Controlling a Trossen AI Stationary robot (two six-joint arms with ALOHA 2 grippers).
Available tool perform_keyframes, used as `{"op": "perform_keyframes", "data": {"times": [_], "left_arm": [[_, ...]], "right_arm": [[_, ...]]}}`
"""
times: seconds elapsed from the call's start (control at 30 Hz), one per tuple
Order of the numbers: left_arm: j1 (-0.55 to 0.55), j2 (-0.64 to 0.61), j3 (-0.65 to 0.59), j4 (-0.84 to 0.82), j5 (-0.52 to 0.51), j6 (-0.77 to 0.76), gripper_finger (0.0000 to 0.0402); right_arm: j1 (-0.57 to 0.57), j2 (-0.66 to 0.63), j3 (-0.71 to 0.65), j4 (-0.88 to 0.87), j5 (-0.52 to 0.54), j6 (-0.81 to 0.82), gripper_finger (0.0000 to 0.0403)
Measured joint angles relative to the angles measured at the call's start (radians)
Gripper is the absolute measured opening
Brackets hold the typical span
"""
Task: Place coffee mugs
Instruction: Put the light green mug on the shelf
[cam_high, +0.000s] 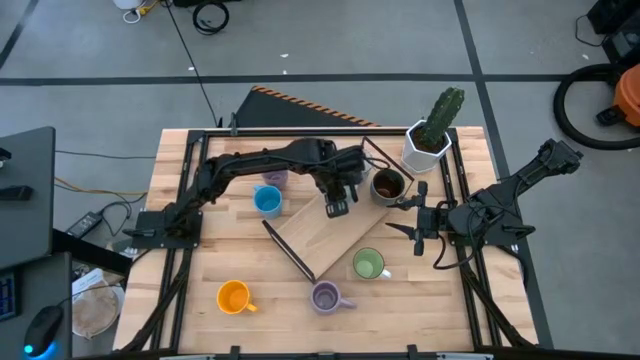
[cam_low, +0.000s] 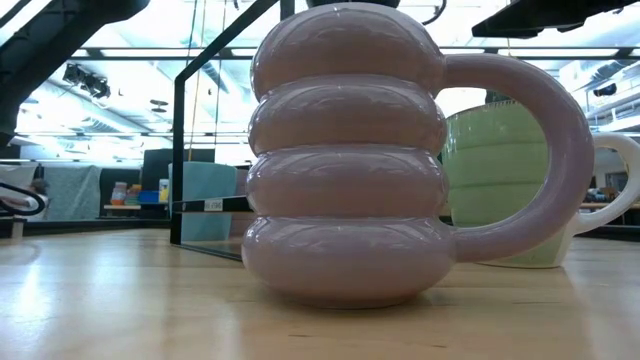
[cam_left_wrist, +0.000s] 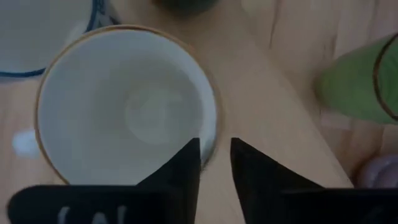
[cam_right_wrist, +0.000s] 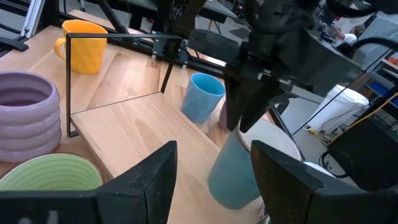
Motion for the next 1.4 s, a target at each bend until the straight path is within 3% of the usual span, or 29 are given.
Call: {"op": "perform_keyframes", "data": {"times": [0.2, 0.47, 0.63, 0.9, 1.07, 1.4], "left_arm": [[-0.003, 0.0, 0.0, 0.035, -0.003, 0.02, 0.0128], [0.003, -0.02, 0.001, -0.029, -0.002, 0.207, 0.013], [0.051, -0.05, 0.01, -0.041, 0.002, 0.207, 0.013], [0.145, -0.057, -0.006, 0.024, 0.04, 0.204, 0.013], [0.191, -0.05, -0.056, 0.143, 0.182, 0.238, 0.013], [0.19, -0.052, -0.056, 0.275, 0.186, 0.36, 0.013]], "right_arm": [[0.0, 0.0, 0.0, -0.034, 0.0, 0.019, 0.021], [0.0, 0.0, 0.0, -0.037, 0.0, 0.019, 0.021], [0.0, 0.0, 0.0, -0.028, 0.0, 0.019, 0.021], [0.0, 0.0, 0.0, -0.031, 0.0, 0.03, 0.021], [0.0, 0.0, 0.0, -0.045, 0.0, 0.038, 0.021], [-0.02, 0.0, -0.036, -0.013, 0.048, 0.025, 0.021]]}}
